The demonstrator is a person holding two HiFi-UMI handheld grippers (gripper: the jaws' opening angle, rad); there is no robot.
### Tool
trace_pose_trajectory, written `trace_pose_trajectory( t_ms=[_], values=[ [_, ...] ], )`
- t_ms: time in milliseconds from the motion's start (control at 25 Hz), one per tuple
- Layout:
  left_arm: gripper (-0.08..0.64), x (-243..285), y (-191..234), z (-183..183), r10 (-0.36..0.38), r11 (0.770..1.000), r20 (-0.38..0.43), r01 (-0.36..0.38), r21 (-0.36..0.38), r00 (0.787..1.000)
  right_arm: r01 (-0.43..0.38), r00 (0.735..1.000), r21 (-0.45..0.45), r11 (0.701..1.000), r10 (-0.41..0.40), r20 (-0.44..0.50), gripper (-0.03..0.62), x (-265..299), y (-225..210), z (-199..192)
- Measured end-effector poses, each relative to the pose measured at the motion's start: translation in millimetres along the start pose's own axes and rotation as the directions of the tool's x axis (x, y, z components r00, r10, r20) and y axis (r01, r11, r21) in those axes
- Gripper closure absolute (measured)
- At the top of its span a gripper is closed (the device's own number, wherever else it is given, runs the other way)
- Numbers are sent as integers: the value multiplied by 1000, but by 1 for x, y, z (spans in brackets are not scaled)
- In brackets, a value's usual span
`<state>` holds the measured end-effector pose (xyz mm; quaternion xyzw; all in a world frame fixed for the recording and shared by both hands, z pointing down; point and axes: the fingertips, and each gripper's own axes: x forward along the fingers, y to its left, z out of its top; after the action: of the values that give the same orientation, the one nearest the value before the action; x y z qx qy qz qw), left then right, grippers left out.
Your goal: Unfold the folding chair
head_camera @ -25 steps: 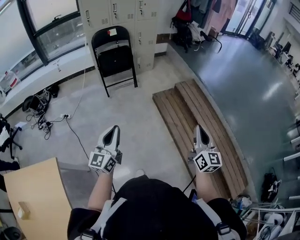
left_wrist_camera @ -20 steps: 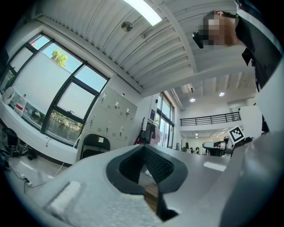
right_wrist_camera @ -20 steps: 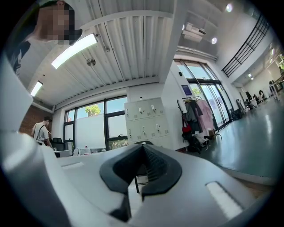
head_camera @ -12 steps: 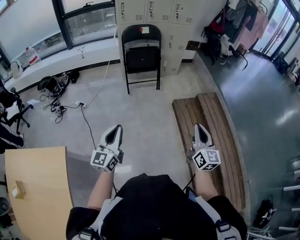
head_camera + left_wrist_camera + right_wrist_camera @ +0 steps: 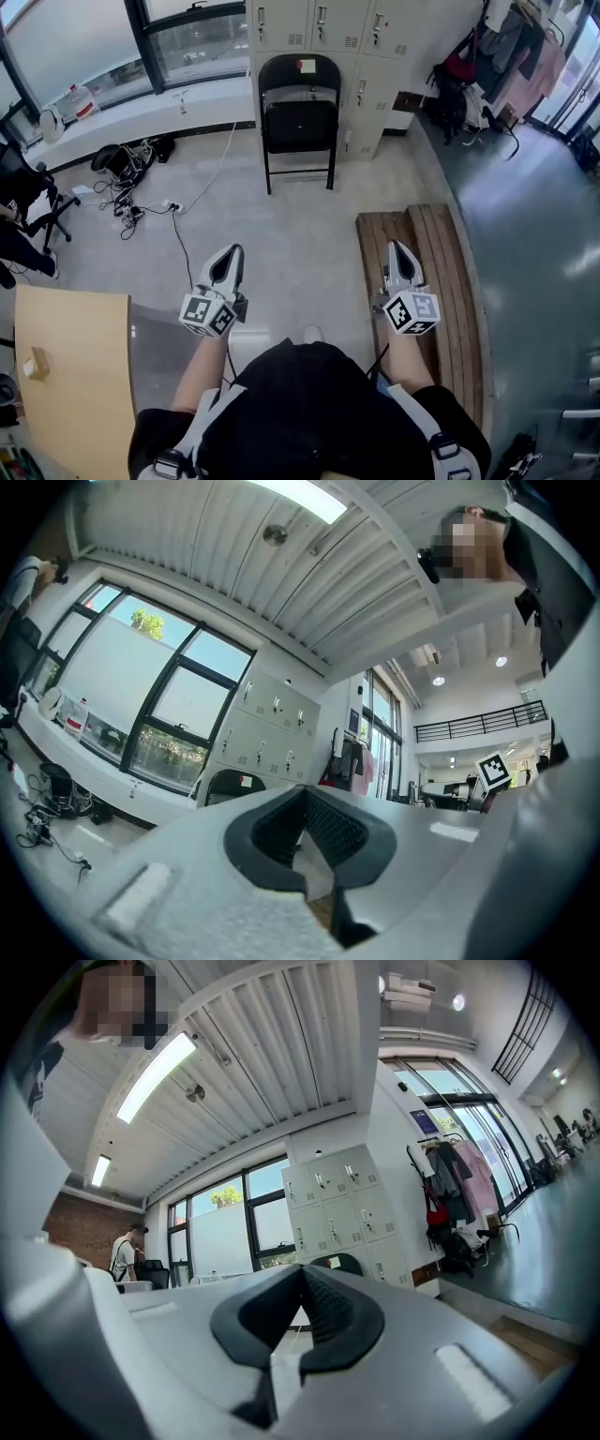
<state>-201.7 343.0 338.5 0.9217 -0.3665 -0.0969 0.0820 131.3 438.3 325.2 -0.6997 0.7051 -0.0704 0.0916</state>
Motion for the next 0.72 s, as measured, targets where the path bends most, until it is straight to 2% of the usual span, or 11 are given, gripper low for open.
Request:
trace_pose_trajectory(
  t_ms=[240,480,720],
  values=[
    [560,45,6,5,50,998,7,-50,30,999,-41,999,19,999,41,25,588,44,-40,7],
    [560,71,-2,9,82,996,75,-84,29,994,-74,997,39,996,74,-4,588,69,-73,-3],
    [560,81,9,2,132,990,53,-135,43,990,-78,996,53,996,81,-43,588,97,-87,-16]
  ],
)
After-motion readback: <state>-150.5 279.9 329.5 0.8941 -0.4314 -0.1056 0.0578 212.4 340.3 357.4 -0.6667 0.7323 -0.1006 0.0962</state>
